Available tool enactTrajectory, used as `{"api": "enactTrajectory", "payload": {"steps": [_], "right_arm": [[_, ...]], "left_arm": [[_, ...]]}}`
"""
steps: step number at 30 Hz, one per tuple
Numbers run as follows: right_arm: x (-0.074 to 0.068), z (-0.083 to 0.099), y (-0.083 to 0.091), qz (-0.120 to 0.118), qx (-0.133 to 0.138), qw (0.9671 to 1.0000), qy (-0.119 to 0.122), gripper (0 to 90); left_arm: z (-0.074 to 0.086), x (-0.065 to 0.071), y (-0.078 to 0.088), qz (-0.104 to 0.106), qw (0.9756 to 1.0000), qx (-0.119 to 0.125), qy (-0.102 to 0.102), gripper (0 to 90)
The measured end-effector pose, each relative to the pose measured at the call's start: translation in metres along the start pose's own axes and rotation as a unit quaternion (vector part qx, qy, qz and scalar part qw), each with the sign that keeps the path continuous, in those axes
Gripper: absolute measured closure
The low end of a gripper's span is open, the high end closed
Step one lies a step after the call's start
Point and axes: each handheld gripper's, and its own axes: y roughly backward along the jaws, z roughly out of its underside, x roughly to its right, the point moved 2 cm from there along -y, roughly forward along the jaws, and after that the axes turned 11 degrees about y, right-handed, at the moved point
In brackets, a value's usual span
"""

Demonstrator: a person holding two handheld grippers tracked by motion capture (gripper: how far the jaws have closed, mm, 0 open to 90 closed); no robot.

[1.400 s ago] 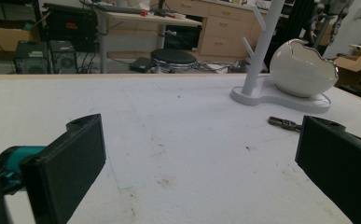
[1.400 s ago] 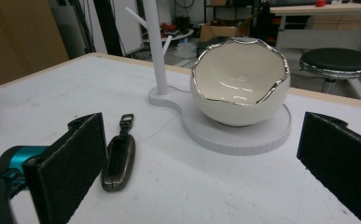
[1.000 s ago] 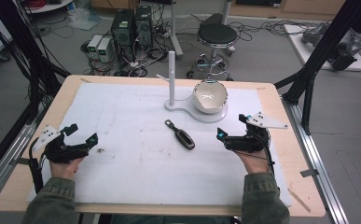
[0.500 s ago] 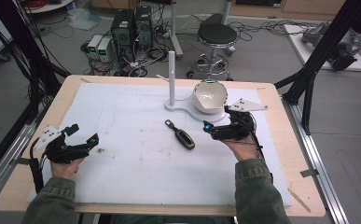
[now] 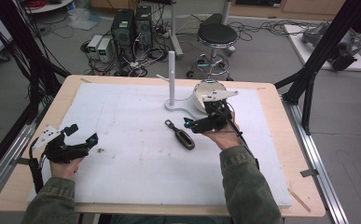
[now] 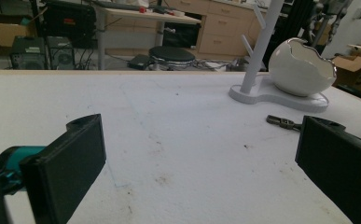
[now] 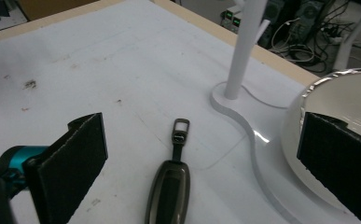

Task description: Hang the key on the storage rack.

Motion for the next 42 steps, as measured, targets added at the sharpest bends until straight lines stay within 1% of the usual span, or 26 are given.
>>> {"api": "enactTrajectory", "payload": {"steps": [2, 6, 7, 8, 11, 15, 18, 20, 22, 23, 25, 26, 27, 31, 33, 34, 35, 37, 39, 41, 42], "right_arm": [[-0.001, -0.002, -0.007, -0.005, -0.007, 1.0, 0.0, 0.7], [-0.002, -0.006, -0.019, -0.026, -0.024, 0.9994, 0.001, 0.7], [-0.002, -0.006, -0.019, -0.026, -0.024, 0.9994, 0.001, 0.7], [-0.003, -0.009, -0.027, -0.028, -0.043, 0.9986, 0.012, 0.7], [-0.004, -0.014, -0.037, -0.035, -0.059, 0.9975, 0.02, 0.8], [-0.005, -0.019, -0.051, -0.044, -0.08, 0.9956, 0.021, 0.8], [-0.01, -0.024, -0.065, -0.054, -0.094, 0.9938, 0.025, 0.8], [-0.013, -0.027, -0.076, -0.054, -0.118, 0.9906, 0.042, 0.8], [-0.015, -0.029, -0.084, -0.053, -0.13, 0.9888, 0.051, 0.8], [-0.016, -0.031, -0.088, -0.056, -0.133, 0.9884, 0.048, 1.0], [-0.015, -0.031, -0.096, -0.059, -0.147, 0.9863, 0.047, 1.2], [-0.015, -0.031, -0.1, -0.058, -0.155, 0.985, 0.049, 1.2], [-0.014, -0.03, -0.105, -0.059, -0.167, 0.9828, 0.052, 1.2], [-0.016, -0.029, -0.119, -0.062, -0.192, 0.9776, 0.06, 1.2], [-0.017, -0.028, -0.127, -0.059, -0.211, 0.9732, 0.07, 1.4], [-0.018, -0.027, -0.13, -0.061, -0.22, 0.971, 0.07, 1.8], [-0.018, -0.026, -0.133, -0.064, -0.226, 0.9695, 0.07, 2.7], [-0.018, -0.023, -0.141, -0.066, -0.244, 0.965, 0.069, 2.7], [-0.018, -0.022, -0.146, -0.069, -0.255, 0.9623, 0.064, 3.2], [-0.016, -0.019, -0.151, -0.066, -0.266, 0.9592, 0.068, 4.0], [-0.016, -0.017, -0.154, -0.063, -0.278, 0.9562, 0.068, 4.5]], "left_arm": [[0.0, 0.0, 0.0, 0.0, 1.0, 0.0, 0.0, 2.1], [0.0, 0.0, 0.0, -0.001, 1.0, -0.001, 0.001, 2.1], [0.0, 0.0, 0.0, -0.001, 1.0, -0.001, 0.001, 2.1], [0.0, 0.0, 0.0, -0.001, 1.0, -0.002, 0.001, 2.1], [0.0, 0.0, 0.0, 0.0, 1.0, -0.001, 0.001, 2.1], [0.0, 0.0, 0.0, 0.001, 1.0, 0.002, 0.003, 2.1], [0.0, 0.0, 0.0, 0.001, 1.0, 0.003, 0.005, 2.1], [-0.001, -0.002, 0.0, 0.001, 1.0, 0.004, 0.006, 2.1], [-0.001, -0.002, 0.001, 0.001, 1.0, 0.006, 0.008, 2.1], [-0.001, -0.002, 0.001, 0.001, 1.0, 0.006, 0.008, 2.1], [-0.001, -0.003, 0.0, 0.002, 0.9999, 0.005, 0.009, 2.1], [-0.001, -0.003, 0.0, 0.003, 0.9999, 0.005, 0.009, 2.1], [-0.001, -0.003, 0.0, 0.003, 0.9999, 0.006, 0.009, 2.1], [-0.001, -0.004, 0.0, 0.002, 0.9999, 0.007, 0.012, 2.1], [-0.001, -0.004, 0.0, 0.003, 0.9999, 0.006, 0.012, 2.1], [-0.001, -0.004, 0.0, 0.003, 0.9999, 0.006, 0.012, 2.1], [-0.001, -0.004, 0.0, 0.005, 0.9999, 0.006, 0.013, 2.1], [0.0, -0.003, -0.001, 0.007, 0.9999, 0.005, 0.011, 2.1], [0.0, -0.002, -0.002, 0.008, 0.9999, 0.005, 0.01, 2.1], [0.0, -0.002, -0.002, 0.008, 0.9999, 0.005, 0.01, 2.1], [0.0, -0.003, -0.001, 0.008, 0.9999, 0.005, 0.011, 2.1]]}}
